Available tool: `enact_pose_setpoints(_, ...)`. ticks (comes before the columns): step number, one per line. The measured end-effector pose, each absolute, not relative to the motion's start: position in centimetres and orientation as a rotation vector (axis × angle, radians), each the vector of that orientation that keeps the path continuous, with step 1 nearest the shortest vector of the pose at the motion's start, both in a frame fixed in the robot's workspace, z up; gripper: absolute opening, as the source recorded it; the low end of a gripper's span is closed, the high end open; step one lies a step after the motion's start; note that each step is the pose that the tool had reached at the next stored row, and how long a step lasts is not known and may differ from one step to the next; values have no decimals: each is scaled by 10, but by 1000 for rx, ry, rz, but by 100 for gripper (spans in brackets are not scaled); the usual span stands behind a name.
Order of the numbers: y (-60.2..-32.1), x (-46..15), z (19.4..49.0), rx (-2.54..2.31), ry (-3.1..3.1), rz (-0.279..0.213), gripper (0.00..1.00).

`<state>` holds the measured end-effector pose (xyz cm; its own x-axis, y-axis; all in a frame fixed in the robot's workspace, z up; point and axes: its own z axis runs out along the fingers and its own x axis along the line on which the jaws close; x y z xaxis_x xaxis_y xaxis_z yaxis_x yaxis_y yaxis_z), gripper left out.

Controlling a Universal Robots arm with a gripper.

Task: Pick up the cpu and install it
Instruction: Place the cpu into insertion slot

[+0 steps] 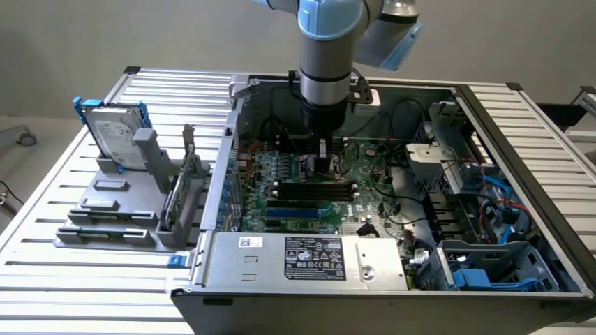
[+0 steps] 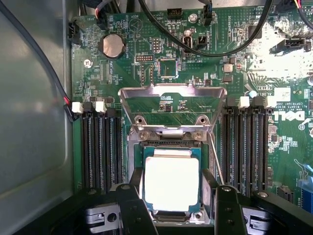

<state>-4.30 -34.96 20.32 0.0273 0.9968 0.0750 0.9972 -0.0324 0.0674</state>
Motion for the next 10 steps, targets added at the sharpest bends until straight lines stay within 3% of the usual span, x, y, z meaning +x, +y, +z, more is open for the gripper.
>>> enact_pose_setpoints(10,-350,-44,202,-2250,-2184,-156,55)
